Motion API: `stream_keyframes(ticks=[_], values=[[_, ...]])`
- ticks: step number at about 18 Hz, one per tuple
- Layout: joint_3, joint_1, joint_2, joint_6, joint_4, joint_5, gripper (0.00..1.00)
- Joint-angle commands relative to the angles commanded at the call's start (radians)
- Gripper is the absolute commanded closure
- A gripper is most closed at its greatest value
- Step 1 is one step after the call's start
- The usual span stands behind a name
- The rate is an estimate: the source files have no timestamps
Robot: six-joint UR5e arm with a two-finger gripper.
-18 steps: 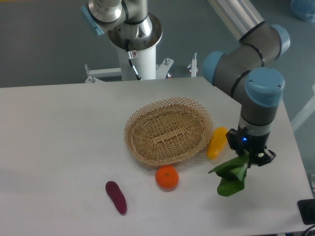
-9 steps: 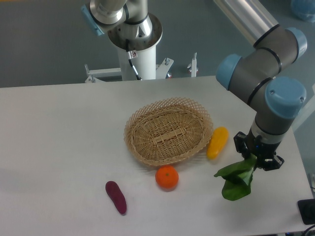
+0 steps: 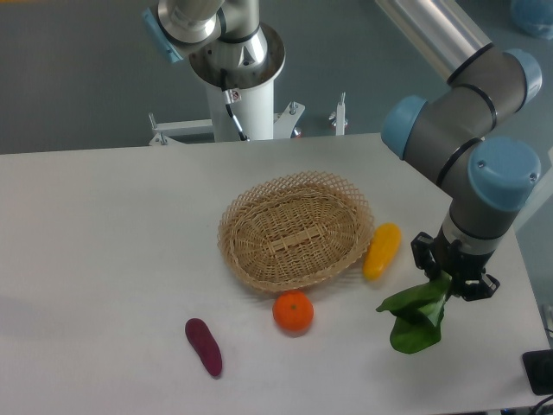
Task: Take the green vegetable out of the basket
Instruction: 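Hold the bok choy raised beside the yellow squash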
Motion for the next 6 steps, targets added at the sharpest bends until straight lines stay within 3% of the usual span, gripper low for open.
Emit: stream_keyframes(ticks=[6], values=[[0.000, -0.002, -0.002, 0.000, 0.005, 0.000, 0.66]])
